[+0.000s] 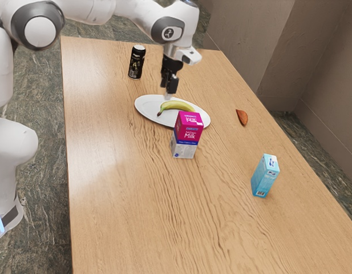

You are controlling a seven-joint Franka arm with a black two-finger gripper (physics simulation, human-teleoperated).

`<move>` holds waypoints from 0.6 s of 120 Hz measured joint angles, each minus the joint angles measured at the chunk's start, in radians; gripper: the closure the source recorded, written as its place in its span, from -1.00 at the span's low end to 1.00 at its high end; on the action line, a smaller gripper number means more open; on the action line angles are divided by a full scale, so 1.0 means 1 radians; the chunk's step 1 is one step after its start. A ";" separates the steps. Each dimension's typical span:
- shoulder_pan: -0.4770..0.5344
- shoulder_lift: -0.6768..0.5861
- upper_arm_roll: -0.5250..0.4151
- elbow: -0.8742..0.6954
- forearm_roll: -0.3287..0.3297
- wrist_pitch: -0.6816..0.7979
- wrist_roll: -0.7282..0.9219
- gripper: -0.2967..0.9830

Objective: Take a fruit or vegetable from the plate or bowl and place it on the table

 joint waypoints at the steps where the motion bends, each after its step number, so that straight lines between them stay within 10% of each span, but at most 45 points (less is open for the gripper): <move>1: -0.001 0.004 -0.002 0.000 0.005 0.004 0.003 -0.49; 72: 0.018 0.050 -0.063 -0.041 0.125 0.167 0.166 -0.48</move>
